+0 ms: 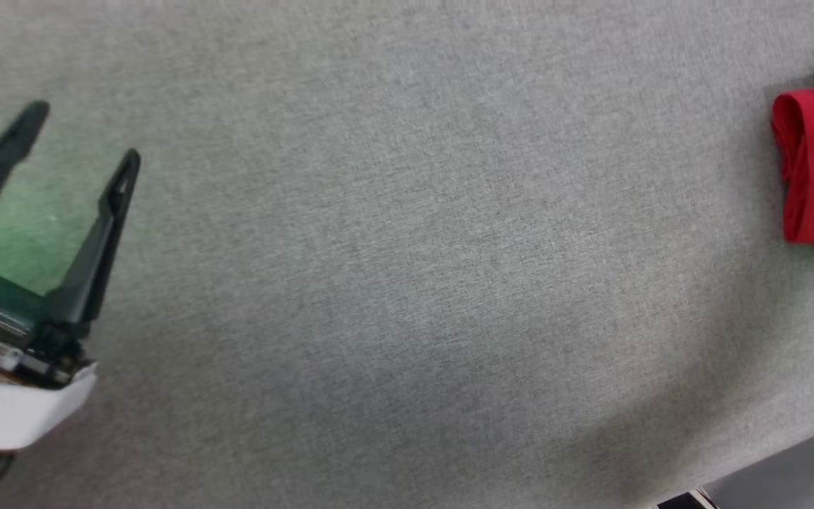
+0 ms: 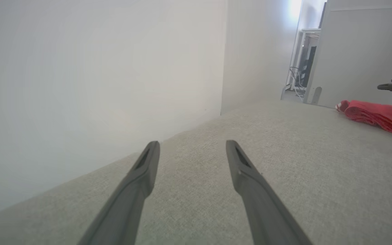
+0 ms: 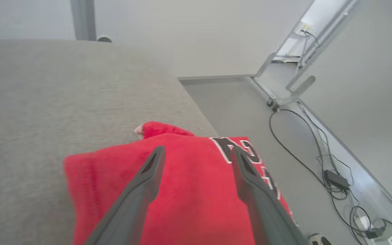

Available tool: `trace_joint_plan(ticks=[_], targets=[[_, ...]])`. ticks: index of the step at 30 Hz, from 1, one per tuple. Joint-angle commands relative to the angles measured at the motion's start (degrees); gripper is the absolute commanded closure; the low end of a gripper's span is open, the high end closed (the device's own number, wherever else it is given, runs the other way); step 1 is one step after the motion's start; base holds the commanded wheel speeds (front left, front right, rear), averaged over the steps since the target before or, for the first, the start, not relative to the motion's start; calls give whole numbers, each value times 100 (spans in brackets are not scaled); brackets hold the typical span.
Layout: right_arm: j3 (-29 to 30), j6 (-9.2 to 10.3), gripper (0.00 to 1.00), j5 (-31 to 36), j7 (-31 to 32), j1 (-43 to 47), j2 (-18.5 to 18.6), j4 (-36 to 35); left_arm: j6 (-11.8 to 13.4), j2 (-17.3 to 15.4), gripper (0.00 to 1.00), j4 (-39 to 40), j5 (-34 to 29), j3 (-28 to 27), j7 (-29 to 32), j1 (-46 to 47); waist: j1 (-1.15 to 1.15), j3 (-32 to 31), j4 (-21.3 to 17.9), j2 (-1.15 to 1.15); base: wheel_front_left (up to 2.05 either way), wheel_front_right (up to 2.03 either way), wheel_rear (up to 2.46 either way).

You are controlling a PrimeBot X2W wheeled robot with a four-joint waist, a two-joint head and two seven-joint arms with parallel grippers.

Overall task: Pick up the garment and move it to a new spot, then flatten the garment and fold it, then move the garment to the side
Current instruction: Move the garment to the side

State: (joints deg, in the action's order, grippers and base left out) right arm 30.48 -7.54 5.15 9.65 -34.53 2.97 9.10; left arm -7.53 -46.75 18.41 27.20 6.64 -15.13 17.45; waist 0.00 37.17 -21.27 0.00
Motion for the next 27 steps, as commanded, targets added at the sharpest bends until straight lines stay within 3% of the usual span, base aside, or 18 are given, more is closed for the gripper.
trace_joint_plan(ticks=[1, 14, 27], targets=[[-304, 12, 0, 114, -82, 167, -15, 87, 11, 212, 0, -192, -7, 36, 6, -115, 0, -346, 296, 0, 0, 0, 0], [-1557, 12, 0, 207, -544, 432, -2, 762, 10, 1357, 0, -1411, -18, 119, 6, -513, 0, -1306, 1223, 0, 0, 0, 0], [-2360, 12, 0, 21, -1169, 829, 1, 1568, 10, 2203, 0, -2097, -172, -137, 6, -992, 0, -2330, 1914, 0, 0, 0, 0]])
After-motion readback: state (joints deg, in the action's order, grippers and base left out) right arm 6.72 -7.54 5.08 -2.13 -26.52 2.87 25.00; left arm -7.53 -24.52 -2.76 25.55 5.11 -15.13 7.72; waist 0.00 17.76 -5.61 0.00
